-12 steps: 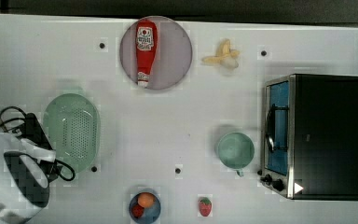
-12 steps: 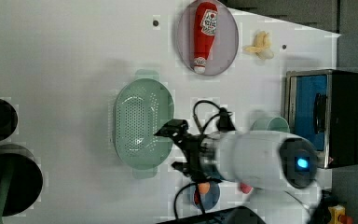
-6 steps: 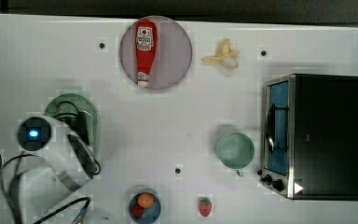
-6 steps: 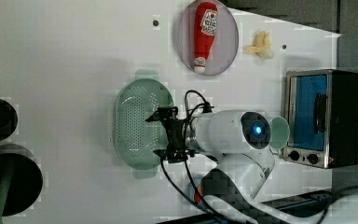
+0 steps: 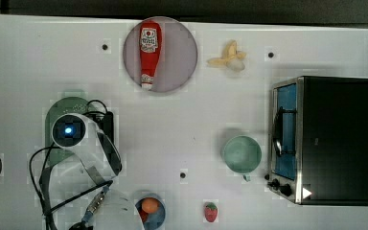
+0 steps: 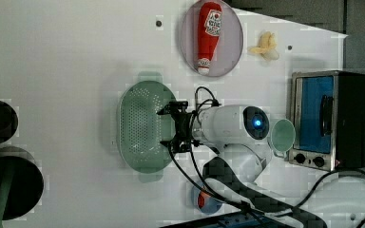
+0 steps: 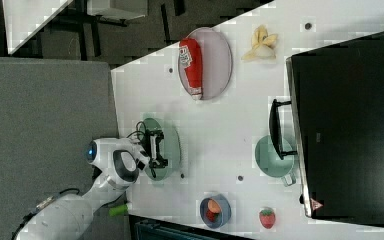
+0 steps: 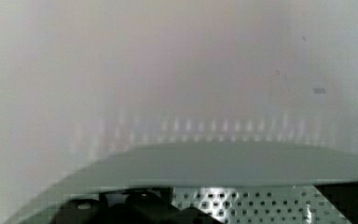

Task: Drag strainer left to right.

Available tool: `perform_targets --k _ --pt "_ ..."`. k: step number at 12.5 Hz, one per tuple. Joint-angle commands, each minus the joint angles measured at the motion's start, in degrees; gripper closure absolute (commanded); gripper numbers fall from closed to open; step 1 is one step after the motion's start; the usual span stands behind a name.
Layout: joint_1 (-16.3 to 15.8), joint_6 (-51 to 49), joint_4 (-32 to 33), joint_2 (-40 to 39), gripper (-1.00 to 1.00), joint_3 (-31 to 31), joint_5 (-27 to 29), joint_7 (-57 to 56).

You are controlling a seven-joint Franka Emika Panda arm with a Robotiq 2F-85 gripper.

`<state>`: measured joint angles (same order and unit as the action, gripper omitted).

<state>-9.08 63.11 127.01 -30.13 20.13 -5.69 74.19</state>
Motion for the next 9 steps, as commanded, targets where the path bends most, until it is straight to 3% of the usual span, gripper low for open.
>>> perform_targets --k 1,9 --pt "-4.5 -1.0 -2.0 1.4 -1.00 -2.8 0.6 1.9" --pt "-2.6 -0.5 2.0 4.3 -1.00 -6.2 0.6 -0.2"
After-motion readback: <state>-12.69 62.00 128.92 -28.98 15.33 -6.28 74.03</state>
